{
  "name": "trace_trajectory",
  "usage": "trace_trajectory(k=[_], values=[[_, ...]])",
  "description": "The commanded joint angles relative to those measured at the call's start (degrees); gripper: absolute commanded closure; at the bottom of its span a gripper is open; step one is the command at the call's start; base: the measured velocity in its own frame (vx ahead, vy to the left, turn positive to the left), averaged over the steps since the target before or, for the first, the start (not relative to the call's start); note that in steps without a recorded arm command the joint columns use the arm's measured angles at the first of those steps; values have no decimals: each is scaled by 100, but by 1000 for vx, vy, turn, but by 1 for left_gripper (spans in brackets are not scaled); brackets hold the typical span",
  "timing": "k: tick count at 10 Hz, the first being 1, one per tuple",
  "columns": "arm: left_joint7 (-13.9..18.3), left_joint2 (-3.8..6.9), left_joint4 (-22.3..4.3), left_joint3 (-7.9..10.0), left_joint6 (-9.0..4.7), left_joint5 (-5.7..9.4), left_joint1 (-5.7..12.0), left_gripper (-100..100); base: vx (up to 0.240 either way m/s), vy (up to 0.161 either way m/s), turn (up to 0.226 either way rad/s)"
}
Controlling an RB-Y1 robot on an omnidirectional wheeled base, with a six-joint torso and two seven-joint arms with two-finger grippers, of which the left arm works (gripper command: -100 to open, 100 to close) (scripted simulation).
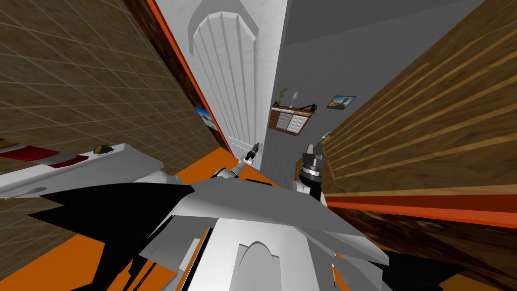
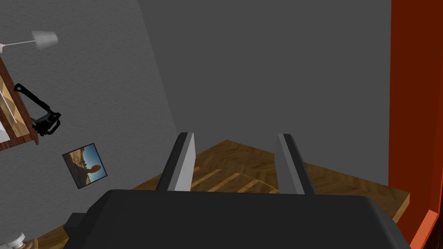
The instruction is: Push the door open
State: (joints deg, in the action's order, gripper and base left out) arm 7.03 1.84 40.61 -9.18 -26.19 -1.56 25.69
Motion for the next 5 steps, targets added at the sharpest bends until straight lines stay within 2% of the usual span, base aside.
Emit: trace_trajectory(k=[1,5], values=[[-27,64,-7,80,1,24,-1,100,82,-80,31],[-82,165,-21,246,4,74,-3,100,143,-99,39]])
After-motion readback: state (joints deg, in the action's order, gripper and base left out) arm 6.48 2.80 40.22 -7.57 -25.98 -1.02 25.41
